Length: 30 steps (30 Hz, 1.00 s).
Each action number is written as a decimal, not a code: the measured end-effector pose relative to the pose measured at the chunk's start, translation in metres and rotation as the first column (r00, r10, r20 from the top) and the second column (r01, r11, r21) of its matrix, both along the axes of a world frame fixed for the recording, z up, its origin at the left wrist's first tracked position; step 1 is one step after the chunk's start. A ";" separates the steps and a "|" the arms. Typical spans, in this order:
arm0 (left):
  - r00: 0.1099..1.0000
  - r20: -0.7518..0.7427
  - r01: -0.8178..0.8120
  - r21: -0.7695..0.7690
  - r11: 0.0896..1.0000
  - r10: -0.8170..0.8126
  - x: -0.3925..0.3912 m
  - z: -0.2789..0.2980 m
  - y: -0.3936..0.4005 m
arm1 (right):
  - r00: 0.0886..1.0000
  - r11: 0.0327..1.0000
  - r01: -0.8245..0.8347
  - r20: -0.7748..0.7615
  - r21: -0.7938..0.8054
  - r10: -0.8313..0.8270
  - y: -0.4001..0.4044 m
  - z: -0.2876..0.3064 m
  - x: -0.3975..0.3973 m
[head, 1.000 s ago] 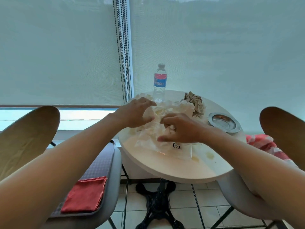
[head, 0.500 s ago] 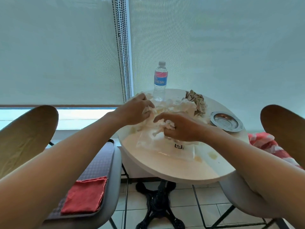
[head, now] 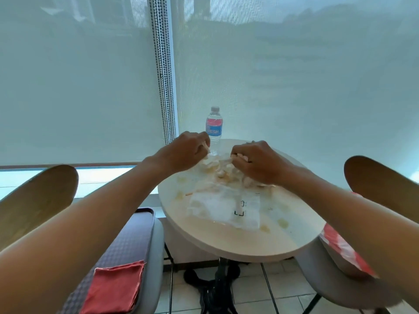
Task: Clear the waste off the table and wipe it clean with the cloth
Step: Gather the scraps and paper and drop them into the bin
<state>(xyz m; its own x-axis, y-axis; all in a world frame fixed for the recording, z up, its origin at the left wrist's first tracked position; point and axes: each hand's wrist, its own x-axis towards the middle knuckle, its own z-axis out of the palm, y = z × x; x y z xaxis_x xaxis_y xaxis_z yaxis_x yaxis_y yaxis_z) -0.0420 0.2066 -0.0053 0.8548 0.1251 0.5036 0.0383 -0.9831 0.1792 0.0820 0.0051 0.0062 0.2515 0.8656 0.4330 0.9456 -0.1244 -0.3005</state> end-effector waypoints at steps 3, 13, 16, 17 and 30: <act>0.998 0.039 0.038 0.014 0.999 -0.039 0.004 0.012 -0.009 | 0.998 0.998 0.059 -0.006 0.027 -0.059 -0.009 0.016 0.005; 0.990 0.071 0.118 0.018 0.993 -0.118 0.045 0.023 -0.068 | 0.979 0.986 0.126 0.149 0.110 -0.142 -0.076 0.036 0.050; 0.992 0.060 0.109 0.012 0.994 -0.110 0.067 0.023 -0.095 | 0.971 0.976 0.180 0.137 0.126 -0.197 -0.108 0.040 0.067; 0.993 0.054 0.103 0.014 0.995 -0.103 0.075 0.023 -0.105 | 0.966 0.971 0.205 0.134 0.125 -0.221 -0.120 0.042 0.075; 0.975 -0.131 0.156 -0.167 0.974 -0.179 0.193 0.011 -0.286 | 0.911 0.917 0.399 -0.111 0.007 -0.396 -0.290 0.016 0.188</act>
<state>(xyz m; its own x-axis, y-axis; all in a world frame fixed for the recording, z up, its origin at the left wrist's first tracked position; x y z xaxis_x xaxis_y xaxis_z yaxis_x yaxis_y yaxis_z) 0.1515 -0.0795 0.0052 0.9325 0.0403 0.3590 -0.0880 -0.9385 0.3338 0.2699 -0.2844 0.0223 0.6178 0.6720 0.4083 0.7824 -0.4734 -0.4047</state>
